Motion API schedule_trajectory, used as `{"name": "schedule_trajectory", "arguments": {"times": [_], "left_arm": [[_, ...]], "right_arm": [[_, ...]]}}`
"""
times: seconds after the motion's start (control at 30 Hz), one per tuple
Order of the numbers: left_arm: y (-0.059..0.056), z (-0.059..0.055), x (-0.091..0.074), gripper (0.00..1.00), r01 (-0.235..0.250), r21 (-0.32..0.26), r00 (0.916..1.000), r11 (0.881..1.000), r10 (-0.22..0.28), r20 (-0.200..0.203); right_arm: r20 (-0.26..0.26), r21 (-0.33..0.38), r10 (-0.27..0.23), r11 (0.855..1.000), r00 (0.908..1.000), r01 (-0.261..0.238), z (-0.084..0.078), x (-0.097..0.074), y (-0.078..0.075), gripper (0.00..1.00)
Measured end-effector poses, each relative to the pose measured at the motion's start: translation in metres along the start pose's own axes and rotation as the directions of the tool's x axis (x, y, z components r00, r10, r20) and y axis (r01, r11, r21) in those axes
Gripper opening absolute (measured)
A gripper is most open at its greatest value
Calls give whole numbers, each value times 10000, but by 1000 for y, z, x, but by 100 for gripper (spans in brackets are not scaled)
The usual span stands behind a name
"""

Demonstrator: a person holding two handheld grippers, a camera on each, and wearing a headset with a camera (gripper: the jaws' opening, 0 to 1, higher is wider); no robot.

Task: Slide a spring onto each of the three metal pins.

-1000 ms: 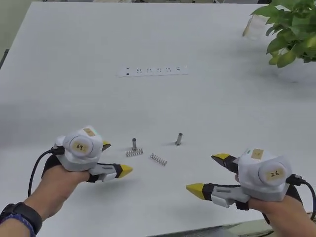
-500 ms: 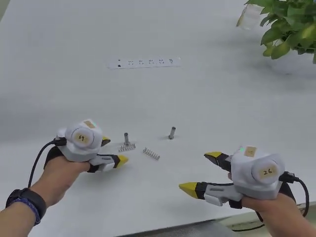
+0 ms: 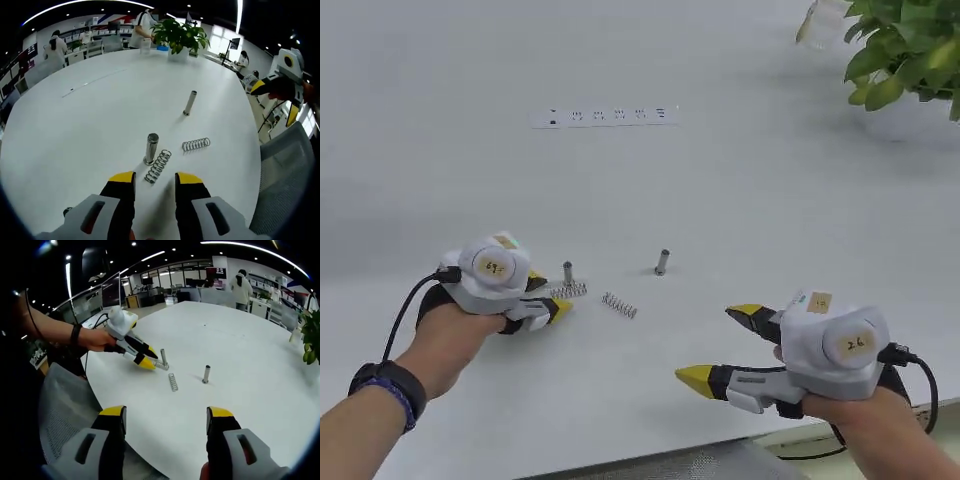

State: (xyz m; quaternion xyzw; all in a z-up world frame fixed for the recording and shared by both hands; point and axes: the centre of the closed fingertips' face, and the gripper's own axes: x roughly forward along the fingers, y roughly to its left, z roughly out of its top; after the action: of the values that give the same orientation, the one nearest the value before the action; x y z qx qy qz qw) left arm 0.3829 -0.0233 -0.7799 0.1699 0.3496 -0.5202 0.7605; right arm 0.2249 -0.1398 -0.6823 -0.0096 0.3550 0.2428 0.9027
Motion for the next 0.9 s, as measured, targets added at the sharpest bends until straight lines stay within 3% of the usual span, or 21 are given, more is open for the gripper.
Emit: {"name": "schedule_trajectory", "arguments": {"times": [0.37, 0.67, 0.9], "left_arm": [[-4, -3, 5, 18, 129, 137, 9998, 9998, -126, -183], [-1, -6, 3, 4, -293, 241, 9993, 9993, 299, -223], [-7, -13, 2, 4, -257, 266, 9994, 9993, 264, -243]], "right_arm": [[-26, 39, 37, 10000, 10000, -37, 0, 0, 0, 63], [28, 11, 92, 10000, 10000, -92, 1, 2, 1, 63], [57, 1, 116, 9999, 9999, -116, 2, 3, 3, 63]]}}
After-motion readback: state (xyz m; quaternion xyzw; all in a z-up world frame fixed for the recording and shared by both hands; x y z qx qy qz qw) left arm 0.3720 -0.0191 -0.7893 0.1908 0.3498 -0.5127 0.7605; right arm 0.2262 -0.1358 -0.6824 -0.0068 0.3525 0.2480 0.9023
